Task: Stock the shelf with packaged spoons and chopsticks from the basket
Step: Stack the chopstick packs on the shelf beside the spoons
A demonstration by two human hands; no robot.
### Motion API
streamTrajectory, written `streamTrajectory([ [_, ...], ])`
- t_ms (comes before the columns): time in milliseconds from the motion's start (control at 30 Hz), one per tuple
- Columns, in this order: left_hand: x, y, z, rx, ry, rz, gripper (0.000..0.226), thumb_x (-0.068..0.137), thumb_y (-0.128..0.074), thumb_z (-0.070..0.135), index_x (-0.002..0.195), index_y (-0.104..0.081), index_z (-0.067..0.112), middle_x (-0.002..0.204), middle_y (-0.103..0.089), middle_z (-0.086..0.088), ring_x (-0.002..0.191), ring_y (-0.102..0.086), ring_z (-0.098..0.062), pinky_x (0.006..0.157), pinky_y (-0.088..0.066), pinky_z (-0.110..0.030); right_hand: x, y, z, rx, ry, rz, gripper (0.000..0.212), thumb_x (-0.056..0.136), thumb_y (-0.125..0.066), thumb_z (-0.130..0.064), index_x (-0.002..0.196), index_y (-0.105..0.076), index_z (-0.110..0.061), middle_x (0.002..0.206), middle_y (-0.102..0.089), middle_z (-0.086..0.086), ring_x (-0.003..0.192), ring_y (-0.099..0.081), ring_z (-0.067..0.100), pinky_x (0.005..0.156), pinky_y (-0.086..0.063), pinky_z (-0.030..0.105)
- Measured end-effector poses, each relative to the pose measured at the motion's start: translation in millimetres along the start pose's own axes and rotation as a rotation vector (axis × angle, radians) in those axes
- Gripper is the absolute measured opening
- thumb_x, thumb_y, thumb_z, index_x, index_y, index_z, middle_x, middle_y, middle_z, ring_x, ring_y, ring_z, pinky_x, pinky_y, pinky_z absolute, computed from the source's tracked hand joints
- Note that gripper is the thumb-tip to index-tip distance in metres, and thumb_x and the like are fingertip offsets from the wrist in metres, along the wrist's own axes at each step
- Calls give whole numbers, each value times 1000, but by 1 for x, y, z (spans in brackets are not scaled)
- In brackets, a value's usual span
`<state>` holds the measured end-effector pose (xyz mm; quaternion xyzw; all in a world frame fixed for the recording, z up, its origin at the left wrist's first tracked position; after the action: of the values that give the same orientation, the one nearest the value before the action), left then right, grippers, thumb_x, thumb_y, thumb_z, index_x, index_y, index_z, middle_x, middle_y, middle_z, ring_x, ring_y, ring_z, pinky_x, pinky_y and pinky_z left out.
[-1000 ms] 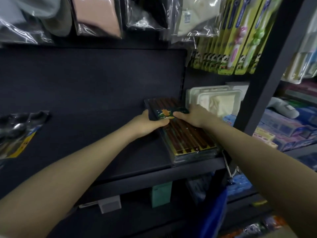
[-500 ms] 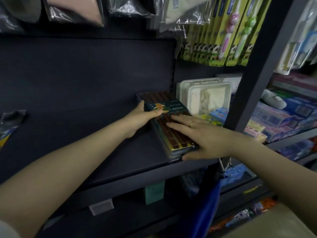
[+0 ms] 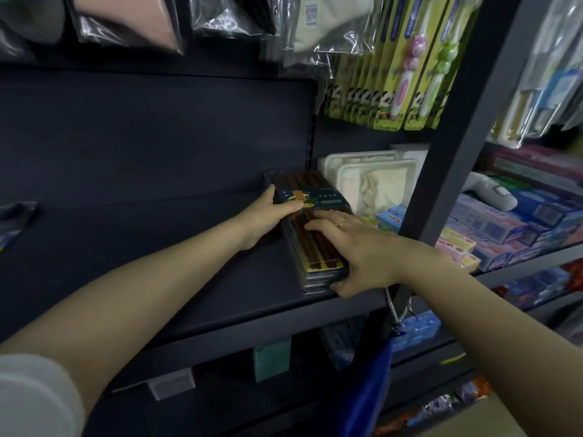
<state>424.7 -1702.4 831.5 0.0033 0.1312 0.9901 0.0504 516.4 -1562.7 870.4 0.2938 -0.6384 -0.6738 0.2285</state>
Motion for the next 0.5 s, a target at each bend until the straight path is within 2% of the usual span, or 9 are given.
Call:
streamTrajectory([
  [100,-7,-4,6,-6,-19,8,87,68,-67,54,141,-27,26,138,-48,4,123,-47,-13,111,-33,-36,-4,1,0,16,-21,-15,99,76,-70,-39,149,-5,-26,160,4,4,147,0,20,117,-6,31],
  [167,-14,-2,3,13,-8,7,92,64,-65,65,140,-28,30,140,-46,5,125,-45,-13,111,-33,-37,-6,2,-4,-6,-13,6,97,78,-67,-43,149,-2,-29,160,3,3,146,0,19,117,-5,32],
  [233,-26,3,-2,27,32,8,99,58,-57,78,141,-27,31,147,-37,4,131,-39,-15,112,-30,-39,-7,5,-18,-67,66,108,85,82,-59,-47,149,-9,-35,160,-4,1,146,-6,20,117,-8,34],
  [267,-34,5,-2,12,34,12,90,68,-53,73,141,-27,28,148,-35,3,131,-39,-16,113,-30,-39,-7,5,-28,-95,126,159,74,84,-53,-47,148,-18,-35,160,-10,1,146,-11,21,117,-11,36],
  [333,-48,8,-4,6,24,34,59,90,-45,46,142,-26,23,145,-38,0,128,-42,-17,112,-31,-37,-4,0,-45,-152,211,185,56,83,-45,-40,138,-45,-28,155,-29,4,144,-22,25,116,-18,40],
  [367,-54,10,-6,20,17,35,52,95,-43,32,142,-25,22,140,-40,-2,125,-44,-17,112,-32,-34,-2,-2,-51,-200,238,195,49,82,-43,-37,127,-58,-22,148,-42,6,141,-30,28,114,-24,43],
  [433,-64,8,-5,58,-7,15,51,95,-42,17,143,-24,21,136,-41,-7,123,-45,-17,110,-33,-32,-1,-5,-56,-277,270,240,44,79,-39,-36,102,-70,-15,123,-64,9,129,-48,33,104,-38,48],
  [500,-70,7,-5,112,-24,-8,52,94,-43,12,142,-25,21,143,-38,-8,127,-42,-18,112,-32,-34,-3,-6,-55,-298,291,266,44,75,-37,-36,92,-71,-14,107,-69,8,119,-57,35,97,-45,50],
])
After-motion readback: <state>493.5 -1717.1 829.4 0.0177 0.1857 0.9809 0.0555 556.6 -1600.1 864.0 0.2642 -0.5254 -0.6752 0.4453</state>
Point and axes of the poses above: each hand's wrist, its own x-axis towards the middle knuckle, its own y-axis out of the back of the hand, z = x × y, the point moved 7 cm from there along x, towards the middle knuckle
